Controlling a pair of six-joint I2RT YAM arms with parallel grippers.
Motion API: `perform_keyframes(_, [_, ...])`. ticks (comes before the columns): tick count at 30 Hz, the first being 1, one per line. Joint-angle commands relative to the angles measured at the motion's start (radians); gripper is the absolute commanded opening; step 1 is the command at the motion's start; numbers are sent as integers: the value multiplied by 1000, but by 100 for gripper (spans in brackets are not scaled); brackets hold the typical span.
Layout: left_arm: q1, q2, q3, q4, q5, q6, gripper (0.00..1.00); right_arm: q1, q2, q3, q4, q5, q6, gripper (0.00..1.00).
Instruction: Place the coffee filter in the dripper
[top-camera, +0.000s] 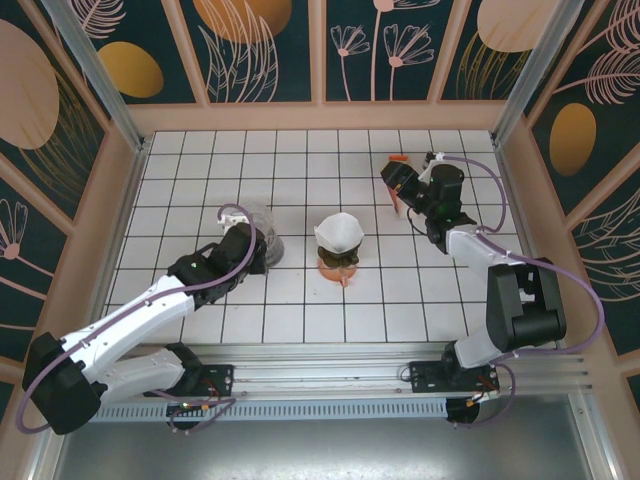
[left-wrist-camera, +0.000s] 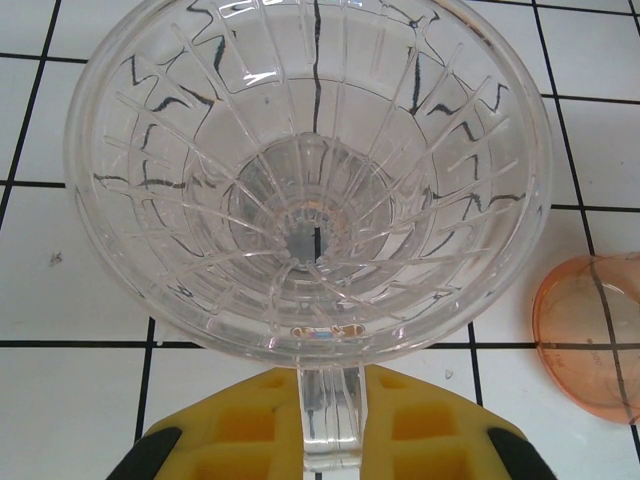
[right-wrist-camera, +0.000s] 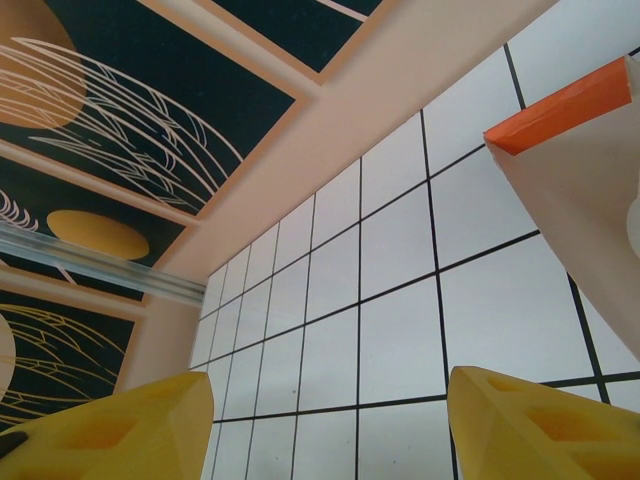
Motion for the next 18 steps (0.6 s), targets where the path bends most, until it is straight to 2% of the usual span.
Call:
perform_keyframes(1, [-6,1,-15,41,-14,-18,0,-8,-31,-22,28,-5,11,64])
perform_keyframes(18, [-16,2,16,40,-10,-9,0,-15,-30,-29,31,-6,13,64])
